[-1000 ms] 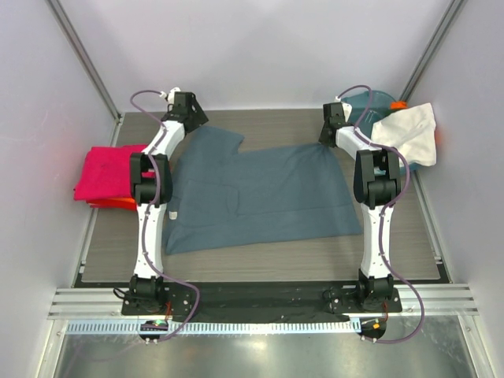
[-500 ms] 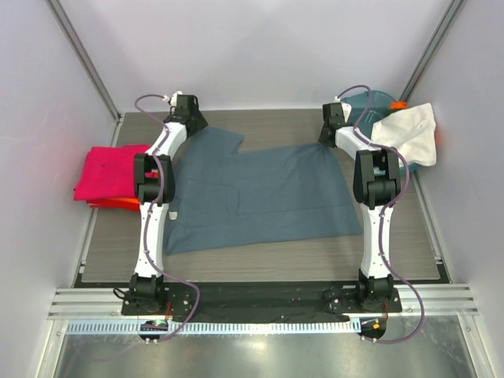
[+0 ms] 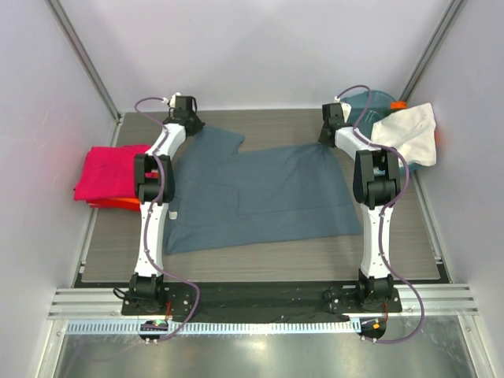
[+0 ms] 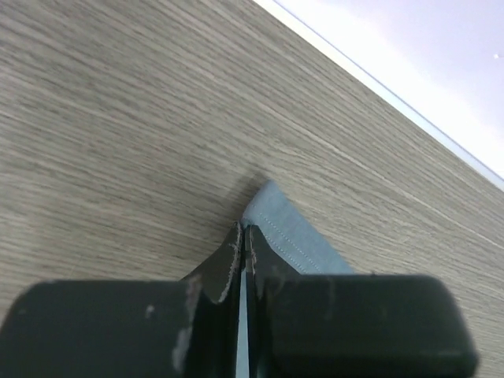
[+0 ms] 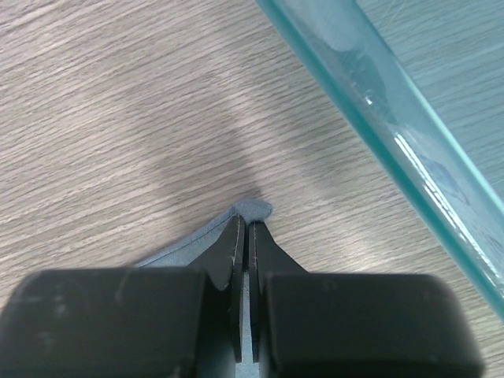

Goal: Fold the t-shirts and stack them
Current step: Fold the tshirt

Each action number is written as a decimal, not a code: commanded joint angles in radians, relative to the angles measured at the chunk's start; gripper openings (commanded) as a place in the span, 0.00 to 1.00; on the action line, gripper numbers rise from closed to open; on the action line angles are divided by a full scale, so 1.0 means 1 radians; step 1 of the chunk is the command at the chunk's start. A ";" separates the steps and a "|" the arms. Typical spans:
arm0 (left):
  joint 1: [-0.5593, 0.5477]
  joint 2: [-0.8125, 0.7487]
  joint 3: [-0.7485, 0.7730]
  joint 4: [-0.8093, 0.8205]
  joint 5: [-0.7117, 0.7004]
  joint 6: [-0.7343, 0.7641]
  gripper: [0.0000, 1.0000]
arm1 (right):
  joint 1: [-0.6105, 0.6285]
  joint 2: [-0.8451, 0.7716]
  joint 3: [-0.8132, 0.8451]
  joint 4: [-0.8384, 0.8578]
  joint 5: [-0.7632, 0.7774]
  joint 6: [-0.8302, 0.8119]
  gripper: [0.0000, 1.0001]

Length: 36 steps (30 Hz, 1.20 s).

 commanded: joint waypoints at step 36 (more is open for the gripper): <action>-0.114 -0.755 -0.743 0.266 -0.116 0.173 0.00 | -0.034 -0.411 -0.285 -0.050 -0.025 0.085 0.01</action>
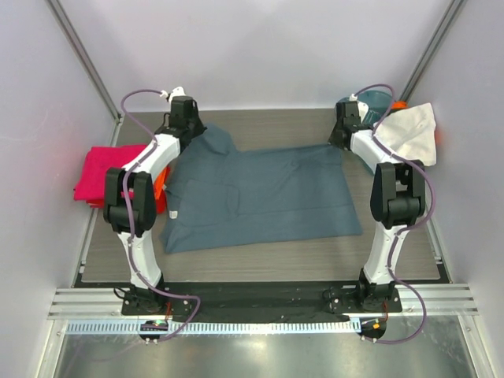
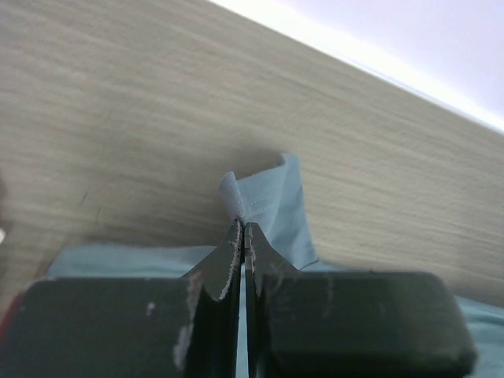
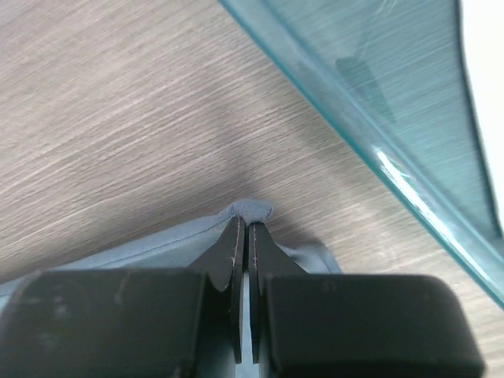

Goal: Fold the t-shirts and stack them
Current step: Fold the tshirt

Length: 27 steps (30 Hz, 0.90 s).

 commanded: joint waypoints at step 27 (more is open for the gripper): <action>-0.039 -0.534 -0.324 -0.018 -0.147 0.162 0.00 | -0.012 -0.268 -0.216 -0.012 -0.062 0.052 0.01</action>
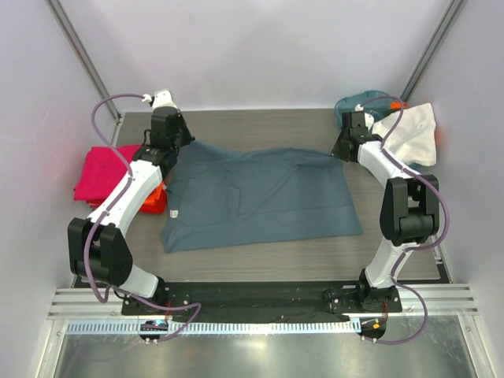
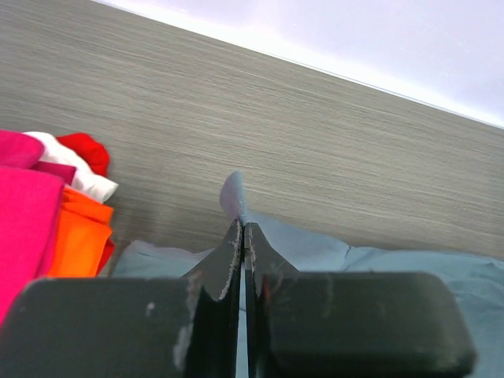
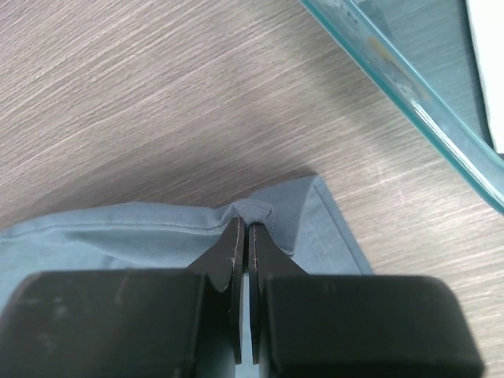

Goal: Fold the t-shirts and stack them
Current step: Fold the tshirt

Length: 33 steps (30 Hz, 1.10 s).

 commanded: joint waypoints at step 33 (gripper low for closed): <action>0.000 -0.413 -0.301 -0.134 0.032 0.007 0.00 | -0.005 -0.271 -0.313 0.127 0.138 0.074 0.01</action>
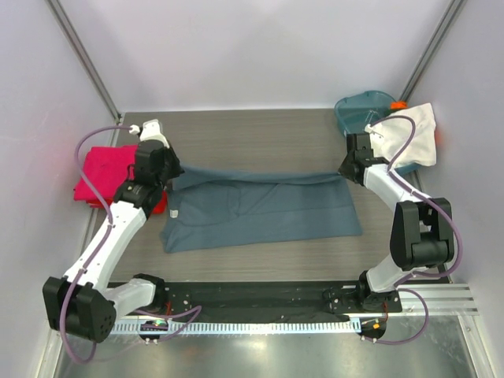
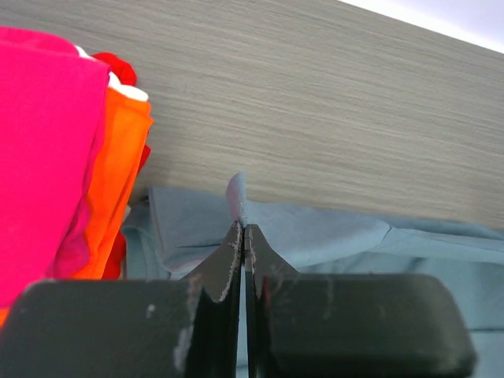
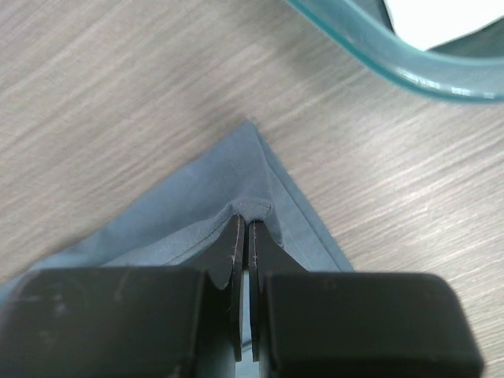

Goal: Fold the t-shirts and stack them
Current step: Fold the tshirt

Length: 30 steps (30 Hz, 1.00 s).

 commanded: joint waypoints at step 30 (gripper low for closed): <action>-0.020 -0.396 -0.315 -0.272 0.159 -0.224 0.06 | -0.005 -0.306 -0.480 0.391 0.068 0.186 0.49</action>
